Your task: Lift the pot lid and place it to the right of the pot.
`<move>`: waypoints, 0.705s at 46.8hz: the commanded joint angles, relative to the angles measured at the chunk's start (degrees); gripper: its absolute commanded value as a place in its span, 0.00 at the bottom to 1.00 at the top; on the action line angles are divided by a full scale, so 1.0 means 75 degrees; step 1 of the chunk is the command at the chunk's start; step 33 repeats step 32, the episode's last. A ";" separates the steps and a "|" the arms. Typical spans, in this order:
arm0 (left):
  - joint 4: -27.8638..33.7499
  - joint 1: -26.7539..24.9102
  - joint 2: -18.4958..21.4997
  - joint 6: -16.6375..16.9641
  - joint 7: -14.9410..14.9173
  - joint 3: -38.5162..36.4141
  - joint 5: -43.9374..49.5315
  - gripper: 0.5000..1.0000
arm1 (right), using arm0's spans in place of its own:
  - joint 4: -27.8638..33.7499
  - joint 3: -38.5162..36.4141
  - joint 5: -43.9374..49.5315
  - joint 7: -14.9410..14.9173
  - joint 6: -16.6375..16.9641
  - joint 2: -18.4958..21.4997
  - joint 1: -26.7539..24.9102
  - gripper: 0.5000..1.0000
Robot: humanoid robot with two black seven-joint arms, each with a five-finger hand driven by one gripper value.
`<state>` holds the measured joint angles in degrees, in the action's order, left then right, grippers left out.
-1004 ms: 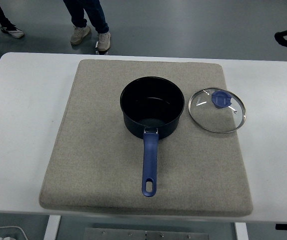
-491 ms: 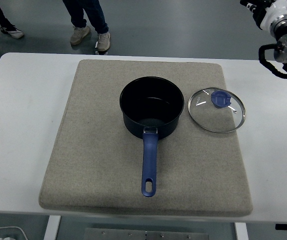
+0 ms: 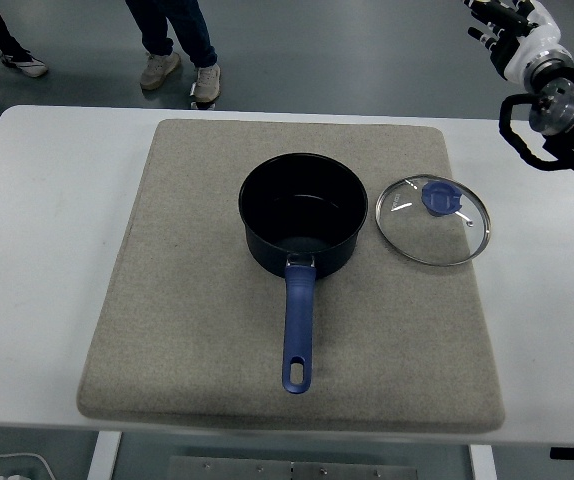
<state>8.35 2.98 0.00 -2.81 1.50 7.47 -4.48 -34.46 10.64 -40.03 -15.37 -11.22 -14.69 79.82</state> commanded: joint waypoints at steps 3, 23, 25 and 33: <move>0.0000 0.0001 0.0000 -0.0001 0.0000 0.0000 0.0000 1.00 | 0.0000 -0.0036 0.0286 -0.0013 0.0019 0.0002 -0.0014 0.81; 0.0000 0.0001 0.0000 -0.0001 0.0000 0.0000 0.0000 1.00 | -0.0070 -0.0152 0.0134 -0.0001 0.0019 0.0154 -0.0248 0.81; 0.0000 0.0001 0.0000 -0.0001 0.0000 0.0000 0.0000 1.00 | -0.0093 -0.0258 0.0134 -0.0001 0.0019 0.0177 -0.0353 0.81; 0.0000 0.0001 0.0000 0.0011 0.0000 0.0000 0.0000 1.00 | -0.0105 -0.0375 0.0134 -0.0001 0.0008 0.0201 -0.0448 0.81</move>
